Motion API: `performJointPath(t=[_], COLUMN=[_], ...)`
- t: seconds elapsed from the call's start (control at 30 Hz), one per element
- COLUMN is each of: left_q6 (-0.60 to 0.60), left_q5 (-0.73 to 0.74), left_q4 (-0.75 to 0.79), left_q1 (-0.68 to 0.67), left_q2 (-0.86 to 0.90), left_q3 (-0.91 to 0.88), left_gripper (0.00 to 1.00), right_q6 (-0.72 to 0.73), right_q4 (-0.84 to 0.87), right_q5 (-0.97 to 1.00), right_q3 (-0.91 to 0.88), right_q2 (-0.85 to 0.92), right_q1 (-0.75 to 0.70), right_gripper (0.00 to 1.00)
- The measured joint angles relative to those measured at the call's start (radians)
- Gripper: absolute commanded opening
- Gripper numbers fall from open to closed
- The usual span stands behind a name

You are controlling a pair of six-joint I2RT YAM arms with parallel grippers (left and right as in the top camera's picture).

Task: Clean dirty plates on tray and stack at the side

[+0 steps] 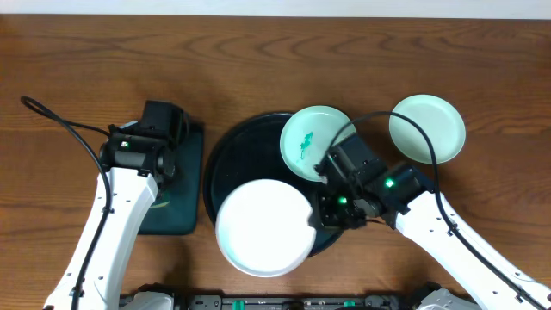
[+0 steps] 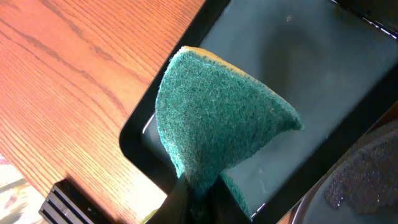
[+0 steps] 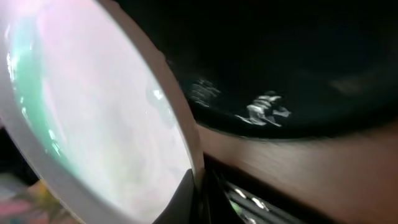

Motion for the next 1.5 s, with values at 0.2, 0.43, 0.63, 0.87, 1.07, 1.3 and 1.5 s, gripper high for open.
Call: performJointPath(t=[0.2, 0.43, 0.63, 0.87, 1.07, 1.3, 1.5], left_q6=[0.0, 0.0, 0.0, 0.0, 0.0, 0.0, 0.0], left_q5=[0.0, 0.0, 0.0, 0.0, 0.0, 0.0, 0.0], left_q4=[-0.005, -0.005, -0.005, -0.004, 0.001, 0.002, 0.002], left_q1=[0.0, 0.0, 0.0, 0.0, 0.0, 0.0, 0.0], left_q2=[0.0, 0.0, 0.0, 0.0, 0.0, 0.0, 0.0], left_q3=[0.0, 0.0, 0.0, 0.0, 0.0, 0.0, 0.0], left_gripper=[0.07, 0.07, 0.07, 0.07, 0.07, 0.07, 0.07], right_q6=[-0.037, -0.067, -0.137, -0.242, -0.354, -0.477, -0.618], right_q4=[0.223, 0.378, 0.423, 0.425, 0.393, 0.307, 0.294], right_q5=[-0.097, -0.121, -0.104, 0.066, 0.311, 0.623, 0.967], right_q3=[0.0, 0.0, 0.0, 0.0, 0.001, 0.066, 0.106], right_q2=[0.0, 0.0, 0.0, 0.0, 0.0, 0.001, 0.001], right_q1=[0.0, 0.0, -0.036, -0.127, -0.129, -0.031, 0.137], right_gripper=[0.01, 0.01, 0.01, 0.01, 0.01, 0.01, 0.01])
